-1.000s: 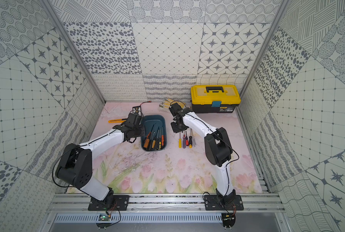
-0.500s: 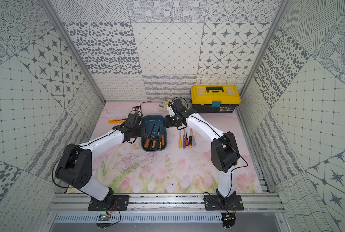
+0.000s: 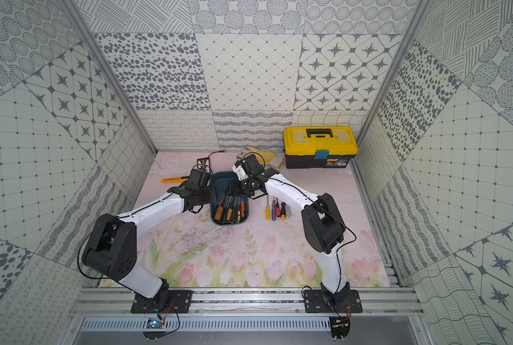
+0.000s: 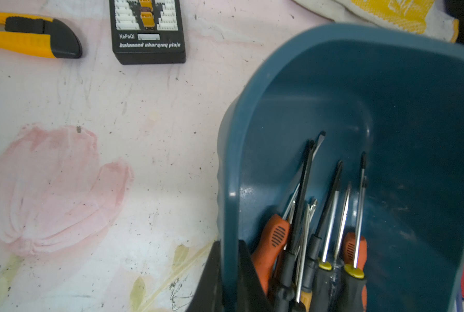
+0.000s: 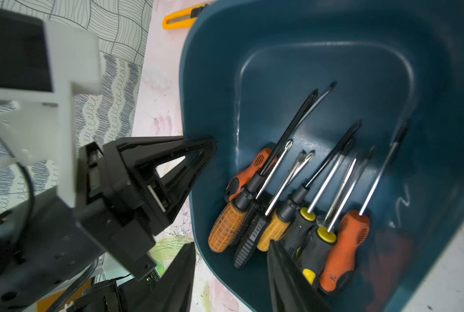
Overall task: Take out the screwdriver from the storage box
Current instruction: Pick up the screwdriver from the storage box.
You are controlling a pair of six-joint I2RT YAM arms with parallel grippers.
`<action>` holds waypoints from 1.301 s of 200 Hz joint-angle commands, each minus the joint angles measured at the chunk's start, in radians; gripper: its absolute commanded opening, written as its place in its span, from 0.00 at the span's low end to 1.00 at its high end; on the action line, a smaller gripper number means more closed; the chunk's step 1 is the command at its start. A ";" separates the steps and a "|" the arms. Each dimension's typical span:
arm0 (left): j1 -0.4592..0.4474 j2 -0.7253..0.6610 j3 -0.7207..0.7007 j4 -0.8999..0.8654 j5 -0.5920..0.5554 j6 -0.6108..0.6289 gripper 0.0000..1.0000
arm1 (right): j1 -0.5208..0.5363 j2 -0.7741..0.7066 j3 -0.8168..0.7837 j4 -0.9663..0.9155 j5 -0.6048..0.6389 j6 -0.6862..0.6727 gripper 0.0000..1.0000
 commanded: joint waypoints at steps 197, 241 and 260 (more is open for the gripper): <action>-0.005 -0.010 0.010 0.086 0.020 -0.004 0.00 | 0.084 0.186 0.061 0.047 -0.138 0.099 0.49; -0.005 -0.009 0.010 0.089 0.022 -0.007 0.00 | 0.092 0.202 0.064 0.030 -0.129 0.104 0.48; -0.004 -0.008 0.013 0.089 0.023 -0.007 0.00 | 0.094 0.209 0.067 0.019 -0.128 0.100 0.48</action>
